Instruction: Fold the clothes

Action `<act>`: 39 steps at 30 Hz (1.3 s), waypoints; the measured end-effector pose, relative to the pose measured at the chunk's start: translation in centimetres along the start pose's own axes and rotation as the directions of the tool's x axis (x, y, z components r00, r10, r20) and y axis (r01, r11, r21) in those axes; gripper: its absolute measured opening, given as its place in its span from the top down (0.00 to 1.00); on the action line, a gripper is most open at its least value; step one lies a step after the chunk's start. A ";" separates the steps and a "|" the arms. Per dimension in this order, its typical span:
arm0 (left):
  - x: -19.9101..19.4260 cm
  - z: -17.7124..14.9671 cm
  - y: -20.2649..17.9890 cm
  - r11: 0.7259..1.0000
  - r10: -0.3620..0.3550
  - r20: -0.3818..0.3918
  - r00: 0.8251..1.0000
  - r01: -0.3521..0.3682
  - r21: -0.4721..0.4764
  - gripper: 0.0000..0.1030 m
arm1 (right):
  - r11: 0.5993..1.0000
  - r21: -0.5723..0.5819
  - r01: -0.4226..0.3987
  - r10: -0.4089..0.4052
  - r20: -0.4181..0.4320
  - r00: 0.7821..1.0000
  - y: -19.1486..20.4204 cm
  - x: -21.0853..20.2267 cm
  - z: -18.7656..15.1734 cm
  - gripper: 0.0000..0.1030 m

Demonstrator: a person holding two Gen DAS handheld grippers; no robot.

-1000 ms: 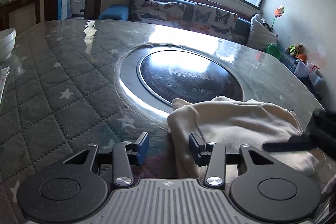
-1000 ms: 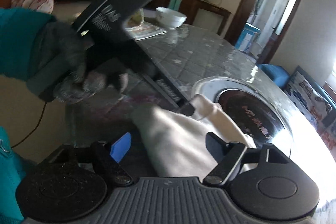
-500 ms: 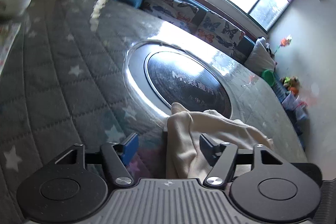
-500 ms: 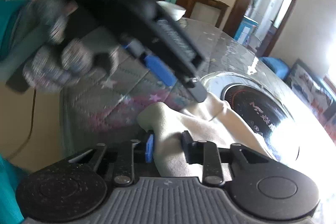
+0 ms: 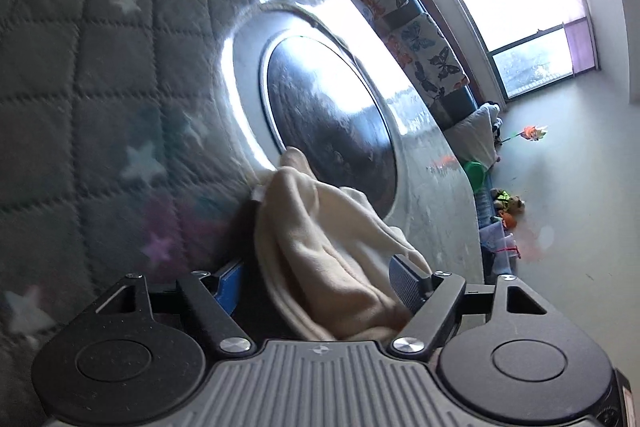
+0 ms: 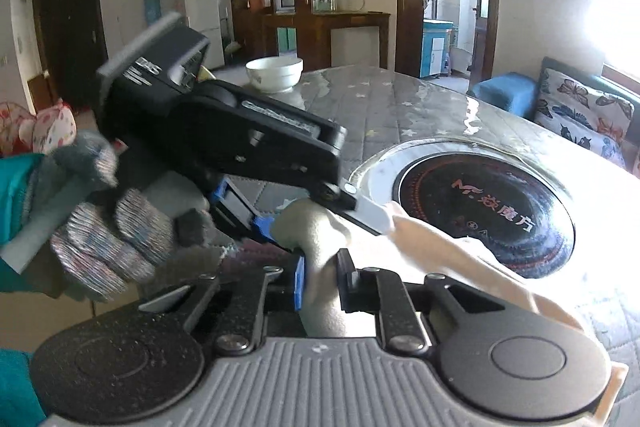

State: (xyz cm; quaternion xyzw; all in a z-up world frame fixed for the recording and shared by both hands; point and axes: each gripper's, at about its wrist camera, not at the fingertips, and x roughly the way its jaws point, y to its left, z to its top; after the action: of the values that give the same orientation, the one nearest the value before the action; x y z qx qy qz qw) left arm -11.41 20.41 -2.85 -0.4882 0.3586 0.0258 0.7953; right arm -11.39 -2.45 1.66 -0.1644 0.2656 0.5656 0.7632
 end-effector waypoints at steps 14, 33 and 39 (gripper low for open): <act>1.7 0.0 -0.4 0.998 0.058 -0.025 0.998 -0.058 0.016 0.81 | 0.999 0.037 0.040 -0.041 0.035 0.999 -1.9 -3.5 -2.2 0.56; 2.2 -0.1 -1.6 0.986 0.115 -0.025 0.993 -0.110 0.126 0.79 | 0.803 0.508 0.312 -0.324 -0.068 0.944 -15.7 -5.9 -10.1 0.57; 2.6 -0.2 -2.7 0.968 0.158 -0.012 0.987 -0.153 0.199 0.80 | 0.805 0.526 0.275 -0.295 -0.047 0.954 -15.5 -5.3 -10.0 0.89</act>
State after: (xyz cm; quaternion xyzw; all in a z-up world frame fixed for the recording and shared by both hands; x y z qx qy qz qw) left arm -8.47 18.04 -2.40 -0.3776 0.4075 0.0455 0.8302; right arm -0.01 -16.84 -4.02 0.0236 0.3686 0.3530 0.8596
